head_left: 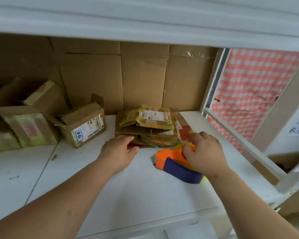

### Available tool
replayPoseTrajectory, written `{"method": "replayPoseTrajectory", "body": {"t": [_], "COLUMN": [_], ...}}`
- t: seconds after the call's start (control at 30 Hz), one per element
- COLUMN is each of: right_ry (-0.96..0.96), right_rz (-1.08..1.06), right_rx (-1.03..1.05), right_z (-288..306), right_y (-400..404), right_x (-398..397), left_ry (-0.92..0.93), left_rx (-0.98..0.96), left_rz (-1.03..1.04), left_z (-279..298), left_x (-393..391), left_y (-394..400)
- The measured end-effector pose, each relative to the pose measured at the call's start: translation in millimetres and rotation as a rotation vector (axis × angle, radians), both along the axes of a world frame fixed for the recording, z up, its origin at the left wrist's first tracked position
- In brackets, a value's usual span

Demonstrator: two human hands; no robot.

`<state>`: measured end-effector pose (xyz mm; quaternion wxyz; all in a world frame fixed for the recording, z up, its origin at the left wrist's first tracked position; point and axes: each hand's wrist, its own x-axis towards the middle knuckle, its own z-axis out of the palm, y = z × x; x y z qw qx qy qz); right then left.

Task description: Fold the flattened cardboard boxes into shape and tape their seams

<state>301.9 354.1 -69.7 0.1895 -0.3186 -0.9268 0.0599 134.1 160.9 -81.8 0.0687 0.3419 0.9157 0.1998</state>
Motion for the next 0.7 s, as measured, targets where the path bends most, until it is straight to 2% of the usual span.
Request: {"method": "replayPoseTrajectory", "body": {"t": [0.1, 0.33, 0.5, 0.6, 0.7], "right_ry": [-0.02, -0.402, -0.544, -0.538, -0.405], "right_rz": [0.101, 0.394, 0.46, 0.447, 0.475], "right_rx": [-0.014, -0.065, -0.051, -0.043, -0.088], "right_z": [0.4, 4.2, -1.2, -2.6, 2.3], "right_y": [8.7, 30.3, 35.9, 38.5, 38.9], "right_x": [-23.1, -78.6, -104.0, -109.0, -107.7], "left_ry": [0.034, 0.082, 0.109, 0.112, 0.115], "left_rx": [-0.009, -0.082, -0.136, -0.167, -0.146], "left_rz": [0.029, 0.136, 0.176, 0.212, 0.244], "left_z": [2.5, 13.5, 6.2, 3.6, 3.2], "left_x": [-6.3, -14.3, -6.6, -4.7, -2.5], "left_y": [4.9, 11.6, 7.9, 0.3, -3.9]}}
